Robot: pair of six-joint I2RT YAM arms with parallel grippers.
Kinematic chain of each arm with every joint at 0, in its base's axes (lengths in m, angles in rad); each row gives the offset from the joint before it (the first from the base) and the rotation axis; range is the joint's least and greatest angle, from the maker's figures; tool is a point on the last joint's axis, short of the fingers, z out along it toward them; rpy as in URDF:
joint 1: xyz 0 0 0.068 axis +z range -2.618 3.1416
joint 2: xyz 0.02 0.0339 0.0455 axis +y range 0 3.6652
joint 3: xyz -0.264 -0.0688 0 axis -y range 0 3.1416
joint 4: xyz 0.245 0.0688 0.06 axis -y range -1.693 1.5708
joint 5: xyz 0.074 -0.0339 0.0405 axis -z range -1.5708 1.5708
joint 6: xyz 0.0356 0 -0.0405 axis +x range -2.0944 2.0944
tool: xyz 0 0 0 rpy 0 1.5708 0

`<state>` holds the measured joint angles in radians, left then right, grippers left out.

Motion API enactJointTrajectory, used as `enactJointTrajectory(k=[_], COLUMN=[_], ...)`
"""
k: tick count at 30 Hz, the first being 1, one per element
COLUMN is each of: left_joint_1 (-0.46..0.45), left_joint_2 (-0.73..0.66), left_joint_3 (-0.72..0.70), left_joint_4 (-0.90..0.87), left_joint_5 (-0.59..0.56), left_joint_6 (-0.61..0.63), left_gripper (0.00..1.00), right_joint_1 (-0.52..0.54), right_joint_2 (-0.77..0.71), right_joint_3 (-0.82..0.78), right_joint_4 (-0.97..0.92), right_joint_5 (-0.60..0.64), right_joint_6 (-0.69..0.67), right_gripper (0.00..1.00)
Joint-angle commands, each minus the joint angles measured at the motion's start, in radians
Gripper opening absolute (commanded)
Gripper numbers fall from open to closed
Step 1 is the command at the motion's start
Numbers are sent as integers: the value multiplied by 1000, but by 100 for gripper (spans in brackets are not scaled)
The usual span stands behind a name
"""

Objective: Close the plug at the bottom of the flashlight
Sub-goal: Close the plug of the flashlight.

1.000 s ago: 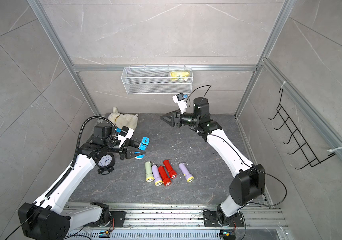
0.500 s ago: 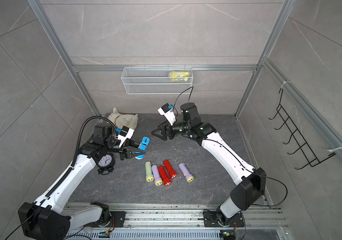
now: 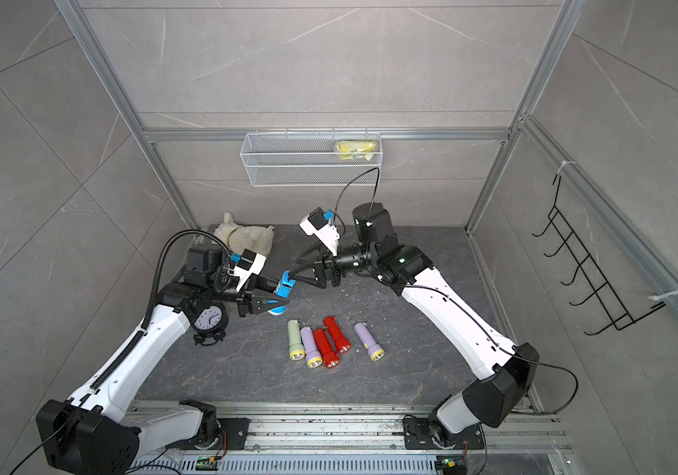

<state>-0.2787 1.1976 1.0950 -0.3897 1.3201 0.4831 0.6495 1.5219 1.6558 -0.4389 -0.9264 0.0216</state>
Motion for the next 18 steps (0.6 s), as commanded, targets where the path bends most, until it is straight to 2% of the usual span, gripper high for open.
enactJointTrajectory(k=[1, 6, 18], left_joint_1=[5, 6, 5], left_joint_2=[-6, -12, -21], left_joint_3=[20, 19, 19], left_joint_4=[-3, -5, -14], left_joint_5=[51, 52, 52], left_joint_6=[11, 14, 23], left_gripper=[0, 0, 0], right_joint_1=[24, 48, 52], right_joint_2=[3, 25, 70], right_joint_3=[41, 66, 103], right_joint_4=[-72, -133, -165], right_joint_5=[-43, -29, -2], right_joint_6=[-49, -80, -103], right_gripper=[57, 50, 48])
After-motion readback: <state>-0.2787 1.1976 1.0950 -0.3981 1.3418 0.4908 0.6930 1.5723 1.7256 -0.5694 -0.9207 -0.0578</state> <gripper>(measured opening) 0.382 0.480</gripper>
